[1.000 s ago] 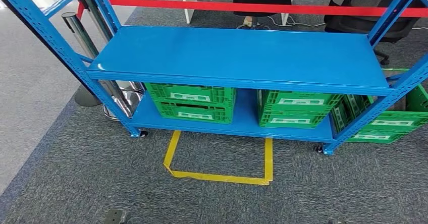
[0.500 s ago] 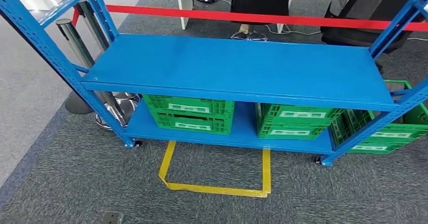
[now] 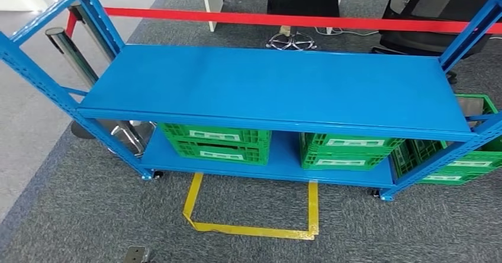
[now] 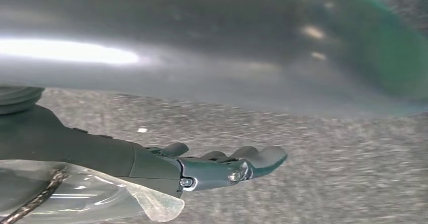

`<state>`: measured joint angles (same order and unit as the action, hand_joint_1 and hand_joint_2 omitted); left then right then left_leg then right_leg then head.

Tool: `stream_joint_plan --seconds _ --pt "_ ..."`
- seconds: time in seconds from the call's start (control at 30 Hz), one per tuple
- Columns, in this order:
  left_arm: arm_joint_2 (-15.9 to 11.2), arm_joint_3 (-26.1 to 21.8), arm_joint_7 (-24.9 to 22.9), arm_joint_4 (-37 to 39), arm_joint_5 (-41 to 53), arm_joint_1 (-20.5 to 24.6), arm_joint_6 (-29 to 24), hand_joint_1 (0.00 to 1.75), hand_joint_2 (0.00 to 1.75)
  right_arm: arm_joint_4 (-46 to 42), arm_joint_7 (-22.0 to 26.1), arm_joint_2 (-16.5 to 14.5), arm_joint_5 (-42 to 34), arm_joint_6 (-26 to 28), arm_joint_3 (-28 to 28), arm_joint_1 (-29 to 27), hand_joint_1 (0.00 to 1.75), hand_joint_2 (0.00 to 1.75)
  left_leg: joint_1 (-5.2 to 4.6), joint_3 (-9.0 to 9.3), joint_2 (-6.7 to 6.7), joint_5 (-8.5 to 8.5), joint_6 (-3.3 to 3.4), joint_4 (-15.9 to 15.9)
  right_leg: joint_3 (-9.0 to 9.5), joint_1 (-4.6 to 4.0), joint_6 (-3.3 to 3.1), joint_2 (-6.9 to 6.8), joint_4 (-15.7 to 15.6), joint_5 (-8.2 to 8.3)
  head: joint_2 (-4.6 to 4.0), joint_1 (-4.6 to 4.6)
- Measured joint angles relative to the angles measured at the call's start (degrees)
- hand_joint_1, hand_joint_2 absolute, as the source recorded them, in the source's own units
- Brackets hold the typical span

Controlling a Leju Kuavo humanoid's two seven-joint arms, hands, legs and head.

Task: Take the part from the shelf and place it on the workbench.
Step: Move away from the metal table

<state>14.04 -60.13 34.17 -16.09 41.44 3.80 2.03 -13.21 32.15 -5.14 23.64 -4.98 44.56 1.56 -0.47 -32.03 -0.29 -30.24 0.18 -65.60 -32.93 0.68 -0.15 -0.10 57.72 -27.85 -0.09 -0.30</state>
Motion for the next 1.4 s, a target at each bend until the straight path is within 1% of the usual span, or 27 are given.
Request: stream_joint_plan --seconds 0.03,0.1,0.13,0.17,0.2,0.27,0.3,0.33,0.43,0.5,0.6,0.63,0.67,0.7,0.77,0.83,0.93,1.0,1.03,1.13,1.17,1.2,1.23,1.27,1.3,1.37,1.4 --pt "0.00 0.00 0.02 0.00 0.01 0.01 0.01 0.00 0.00 -0.01 0.00 0.01 0.01 -0.01 0.08 0.09 0.00 0.00 0.18 -2.32 0.02 -0.65 -0.31 -3.63 0.71 0.05 -0.25 0.00 -0.26 -0.38 0.00 -0.07" --pt "-0.04 0.00 0.02 0.00 0.01 -0.08 0.02 0.00 0.00 -0.01 -0.01 0.02 0.01 -0.01 0.21 0.17 0.00 0.00 0.58 -6.41 0.03 -4.06 -0.73 -8.59 2.13 0.07 -0.40 0.14 -0.47 -1.37 0.00 -0.10" --pt "-0.06 0.00 0.02 0.00 0.01 -0.14 0.01 0.00 0.00 -0.01 -0.01 0.02 0.01 -0.01 0.25 0.13 0.00 0.00 0.71 -7.54 0.03 -5.18 -0.84 -9.07 2.93 0.07 -0.36 0.22 -0.48 -1.96 0.00 -0.11" --pt "-0.08 0.00 0.02 0.00 0.01 -0.17 0.01 0.00 0.00 0.00 -0.02 0.02 0.01 -0.01 0.27 0.07 0.00 0.00 0.80 -7.92 0.03 -5.01 -0.87 -8.00 3.79 0.09 -0.25 0.43 -0.49 -2.58 0.00 -0.11" --pt "-0.10 0.00 0.02 0.00 0.01 -0.19 0.00 0.00 0.00 0.01 -0.02 0.02 0.01 -0.02 0.28 0.05 0.00 0.00 0.84 -7.58 -0.02 -3.37 -0.84 -5.51 4.67 0.11 -0.07 0.66 -0.49 -3.20 0.00 -0.10" --pt "-0.14 -0.02 0.02 0.01 0.01 -0.30 0.01 0.00 0.00 0.01 -0.02 0.02 0.04 -0.09 0.31 0.20 0.00 0.00 0.81 -6.07 -0.88 2.04 -0.57 1.27 5.87 0.13 0.47 1.34 -0.44 -4.38 0.00 -0.13" --pt "-0.17 -0.04 0.01 0.01 0.01 -0.42 0.01 0.00 0.00 0.00 -0.02 0.02 0.09 -0.13 0.33 0.40 0.00 0.00 0.74 -5.46 -1.41 3.75 -0.35 3.73 6.12 0.11 0.81 1.72 -0.42 -5.00 0.00 -0.13" --pt "-0.20 -0.07 -0.01 0.02 0.01 -0.55 0.02 0.00 0.00 -0.01 -0.03 0.02 0.13 -0.16 0.37 0.55 0.00 0.00 0.64 -5.09 -1.83 4.65 -0.03 5.23 6.43 0.10 1.16 2.14 -0.43 -5.42 0.00 -0.17" --pt "-0.20 -0.13 -0.01 0.02 0.00 -0.42 0.03 0.00 0.00 -0.02 -0.03 0.03 0.25 -0.18 0.56 0.56 0.00 0.00 0.52 -3.78 -1.23 4.58 1.43 6.23 7.69 0.13 2.23 2.63 -0.37 -5.84 0.00 -0.12" --pt "-0.18 -0.18 0.03 0.02 -0.01 -0.17 0.05 0.00 0.00 -0.03 0.01 0.04 0.39 -0.18 0.68 0.62 0.00 0.00 0.58 -2.59 -0.50 4.34 2.21 6.49 6.15 0.12 2.68 1.70 2.65 -6.90 0.00 0.22" --pt "-0.13 -0.27 0.04 0.02 -0.02 -0.15 0.05 0.00 0.00 -0.03 0.03 0.04 0.58 -0.15 0.73 0.71 0.00 0.00 0.29 -1.35 0.44 2.97 2.59 6.52 -0.93 0.06 2.91 0.64 12.69 -10.74 0.00 0.47" --pt "-0.12 -0.30 0.03 0.02 -0.02 -0.18 0.04 0.00 0.00 -0.03 -0.01 0.04 0.61 -0.09 0.75 0.56 0.00 0.00 0.16 -0.81 0.56 2.42 2.63 6.52 -2.91 0.02 2.85 0.58 14.58 -11.55 0.00 0.46" --pt "-0.12 -0.31 0.03 0.02 -0.02 -0.20 0.03 0.00 0.00 -0.03 -0.04 0.04 0.62 -0.01 0.79 0.39 0.00 0.00 0.04 -0.10 0.59 1.82 2.66 6.52 -4.00 -0.04 2.68 0.56 14.53 -11.23 0.00 0.49" --pt "-0.12 -0.33 0.02 0.02 -0.02 -0.20 0.01 0.00 0.00 -0.03 -0.08 0.04 0.62 0.09 0.86 0.26 0.00 0.00 -0.07 0.77 0.60 1.17 2.67 6.52 -4.28 -0.14 2.42 0.54 12.68 -9.54 0.00 0.50" --pt "-0.11 -0.36 0.02 0.04 -0.02 -0.19 -0.02 0.00 0.00 -0.03 -0.11 0.05 0.68 0.28 1.06 0.15 0.00 0.00 -0.23 2.56 0.64 -0.20 2.57 6.49 -3.59 -0.49 1.55 0.30 6.55 -3.63 0.00 0.45" --pt "-0.11 -0.40 0.02 0.09 -0.02 -0.14 -0.03 0.00 0.00 -0.03 -0.10 0.05 0.79 0.44 1.21 0.18 0.00 0.00 -0.32 3.46 0.65 -1.15 2.17 6.53 -2.93 -0.92 0.77 -0.08 2.78 0.00 0.00 0.29" --pt "-0.03 -0.49 -0.01 0.11 -0.02 -0.08 -0.05 0.00 0.00 -0.03 -0.05 0.02 0.89 0.73 1.26 0.29 0.00 0.00 -0.37 3.59 0.58 -1.16 1.36 6.00 -1.92 -0.91 -0.09 -0.08 1.67 0.77 0.00 0.17" --pt "0.01 -0.56 0.01 0.13 -0.01 0.03 -0.07 0.00 0.00 -0.03 -0.03 -0.02 0.94 0.88 1.29 0.38 0.00 0.00 -0.27 1.91 0.49 -0.99 0.68 2.60 -0.75 -0.53 -0.48 0.00 0.75 0.73 0.00 0.06" --pt "-0.02 -0.62 0.02 0.13 -0.01 0.08 -0.09 0.00 0.44 -0.03 -0.07 -0.03 0.98 0.94 1.30 0.44 0.00 0.00 -0.08 0.14 0.44 -1.63 0.29 -0.45 -0.21 -0.42 -0.64 0.01 0.41 0.58 0.00 0.03" --pt "-0.09 -0.75 0.07 0.13 0.28 0.01 -0.30 0.00 1.75 -0.03 -0.36 -0.02 1.09 1.14 1.43 0.53 0.00 1.31 0.59 -5.44 0.44 -5.31 -0.66 -8.25 0.98 -0.35 -0.95 0.24 0.22 -0.35 0.00 -0.02" --pt "-0.13 -0.70 -0.01 0.14 0.44 -0.13 -0.47 0.00 1.75 -0.07 -0.51 -0.02 1.11 1.22 1.49 0.51 0.00 1.75 0.74 -6.18 0.44 -5.06 -0.81 -8.28 1.43 -0.33 -0.93 0.35 0.22 -0.71 0.00 -0.01" --pt "-0.22 -0.46 -0.21 0.19 0.50 -0.37 -0.67 0.00 1.75 -0.20 -0.72 -0.02 1.10 1.32 1.44 0.50 0.00 1.75 0.83 -6.07 0.44 -3.44 -0.86 -6.56 1.92 -0.32 -0.85 0.47 0.23 -1.05 0.00 -0.01" --pt "-0.37 0.04 -0.61 0.24 0.34 -0.71 -0.86 0.00 1.75 -0.47 -1.03 -0.02 0.97 1.44 1.23 0.55 0.00 1.75 0.87 -5.19 0.44 -0.72 -0.78 -3.29 2.44 -0.31 -0.73 0.60 0.22 -1.39 0.00 -0.02" --pt "-0.56 0.76 -1.16 0.31 -0.07 -1.13 -1.00 0.00 1.31 -0.80 -1.46 -0.02 0.73 1.52 0.85 0.63 0.00 1.75 0.85 -4.08 0.41 1.75 -0.56 0.16 2.68 -0.30 -0.54 0.75 0.21 -1.70 0.00 0.00" --pt "-0.80 1.70 -1.78 0.39 -0.69 -1.55 -1.07 0.00 0.87 -1.17 -1.96 -0.02 0.38 1.60 0.34 0.74 0.00 1.75 0.74 -3.23 0.39 2.80 -0.26 3.22 2.95 -0.34 -0.28 0.91 0.26 -1.99 0.00 0.00" --pt "-1.27 3.71 -3.22 0.48 -2.32 -2.39 -1.16 0.00 0.00 -1.87 -3.21 0.02 -0.56 1.81 -0.92 0.87 0.00 0.87 0.50 -2.50 0.31 3.38 0.43 5.85 2.94 -0.45 0.43 1.02 0.29 -2.52 0.00 0.01" --pt "-1.47 4.78 -3.92 0.50 -3.23 -2.81 -1.21 0.00 0.00 -2.20 -3.88 0.07 -1.10 1.92 -1.62 0.85 0.00 0.44 0.47 -2.43 0.30 3.29 0.51 6.23 3.05 -0.55 0.44 0.99 0.32 -2.87 0.00 0.02"
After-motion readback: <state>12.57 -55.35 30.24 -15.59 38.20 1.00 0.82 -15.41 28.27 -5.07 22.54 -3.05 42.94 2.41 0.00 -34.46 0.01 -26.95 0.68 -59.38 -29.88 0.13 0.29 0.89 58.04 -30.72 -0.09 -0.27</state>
